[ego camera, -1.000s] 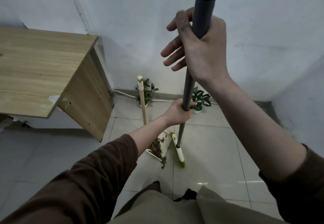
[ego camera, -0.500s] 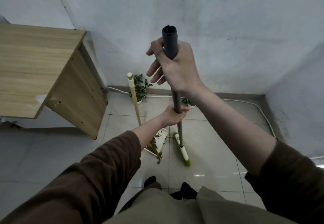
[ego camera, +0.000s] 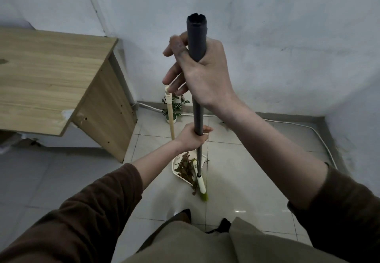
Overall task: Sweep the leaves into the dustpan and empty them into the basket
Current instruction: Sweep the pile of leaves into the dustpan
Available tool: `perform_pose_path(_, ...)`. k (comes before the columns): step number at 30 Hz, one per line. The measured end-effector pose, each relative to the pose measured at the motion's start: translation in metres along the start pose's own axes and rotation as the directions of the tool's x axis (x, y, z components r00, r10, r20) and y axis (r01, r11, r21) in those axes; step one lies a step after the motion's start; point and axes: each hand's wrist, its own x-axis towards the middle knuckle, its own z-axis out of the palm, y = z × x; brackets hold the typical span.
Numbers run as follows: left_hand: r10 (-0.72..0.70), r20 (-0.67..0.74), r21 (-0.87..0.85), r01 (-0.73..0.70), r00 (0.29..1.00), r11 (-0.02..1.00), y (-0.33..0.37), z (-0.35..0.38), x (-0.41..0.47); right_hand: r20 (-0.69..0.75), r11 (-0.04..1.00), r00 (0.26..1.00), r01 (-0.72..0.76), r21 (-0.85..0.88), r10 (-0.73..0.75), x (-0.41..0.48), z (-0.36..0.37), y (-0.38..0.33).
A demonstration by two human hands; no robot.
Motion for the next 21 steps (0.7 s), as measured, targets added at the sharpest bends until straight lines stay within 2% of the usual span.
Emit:
perform_pose_path(3, 0.017, 0.04, 0.024, -0.018, 0.999, 1.0, -0.002, -0.011, 0.002, -0.003, 1.0, 1.0, -0.001, 0.005, 0.001, 0.002, 0.004, -0.003)
perform_pose_path(7, 0.029, 0.025, 0.019, -0.03, 0.999, 0.999, -0.002, -0.017, 0.005, -0.013, 1.0, 1.0, -0.002, 0.008, 0.002, 0.006, 0.005, -0.009)
perform_pose_path(15, 0.107, 0.053, 0.015, -0.108, 0.993, 0.994, 0.029, -0.007, 0.009, -0.095, 0.996, 0.992, 0.081, -0.037, -0.084, 0.006, -0.017, -0.028)
perform_pose_path(21, 0.138, 0.092, -0.032, -0.136, 0.986, 0.99, 0.046, 0.019, 0.015, -0.166, 0.997, 0.986, 0.018, -0.069, -0.029, 0.003, -0.036, -0.026)
